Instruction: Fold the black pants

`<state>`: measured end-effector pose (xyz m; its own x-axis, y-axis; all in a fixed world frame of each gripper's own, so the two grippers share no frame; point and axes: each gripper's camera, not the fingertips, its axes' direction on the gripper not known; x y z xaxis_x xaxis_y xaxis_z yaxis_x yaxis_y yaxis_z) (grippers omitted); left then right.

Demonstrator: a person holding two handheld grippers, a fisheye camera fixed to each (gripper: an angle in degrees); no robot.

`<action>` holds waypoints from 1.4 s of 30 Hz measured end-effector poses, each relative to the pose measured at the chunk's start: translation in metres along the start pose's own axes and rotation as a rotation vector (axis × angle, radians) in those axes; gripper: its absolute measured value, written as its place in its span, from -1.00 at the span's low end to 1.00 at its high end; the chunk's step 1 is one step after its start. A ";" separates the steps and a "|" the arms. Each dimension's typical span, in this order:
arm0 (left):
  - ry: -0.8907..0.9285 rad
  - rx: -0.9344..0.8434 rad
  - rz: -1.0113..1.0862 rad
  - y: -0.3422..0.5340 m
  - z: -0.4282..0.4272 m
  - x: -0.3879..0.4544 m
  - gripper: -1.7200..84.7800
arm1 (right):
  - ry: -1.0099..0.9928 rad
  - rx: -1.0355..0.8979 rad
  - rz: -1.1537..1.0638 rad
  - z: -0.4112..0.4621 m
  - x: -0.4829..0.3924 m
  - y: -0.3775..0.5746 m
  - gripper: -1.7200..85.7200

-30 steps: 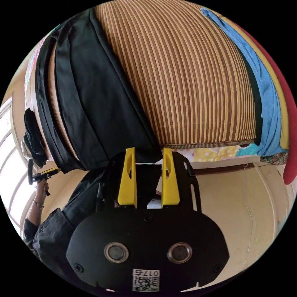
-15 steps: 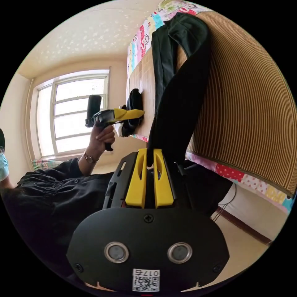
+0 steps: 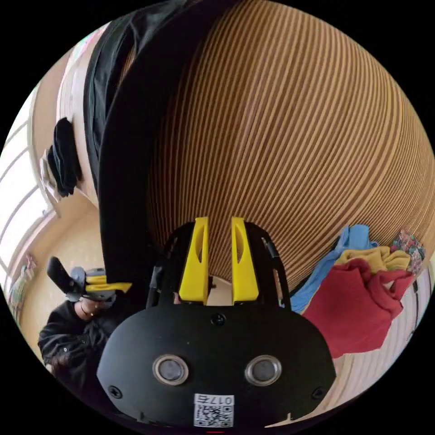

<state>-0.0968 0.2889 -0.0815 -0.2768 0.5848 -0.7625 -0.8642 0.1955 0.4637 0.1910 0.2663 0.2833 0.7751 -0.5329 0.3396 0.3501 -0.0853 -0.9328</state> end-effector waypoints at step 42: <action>-0.012 0.413 -0.166 0.228 -0.162 -0.283 -0.68 | -0.109 0.342 -0.170 0.213 -0.262 0.119 -0.76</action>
<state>-0.2838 0.0406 0.1670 -0.1419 0.5274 -0.8377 -0.6557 0.5839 0.4786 0.1416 0.5755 0.1084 0.7359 -0.4409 0.5138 0.6188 0.1301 -0.7747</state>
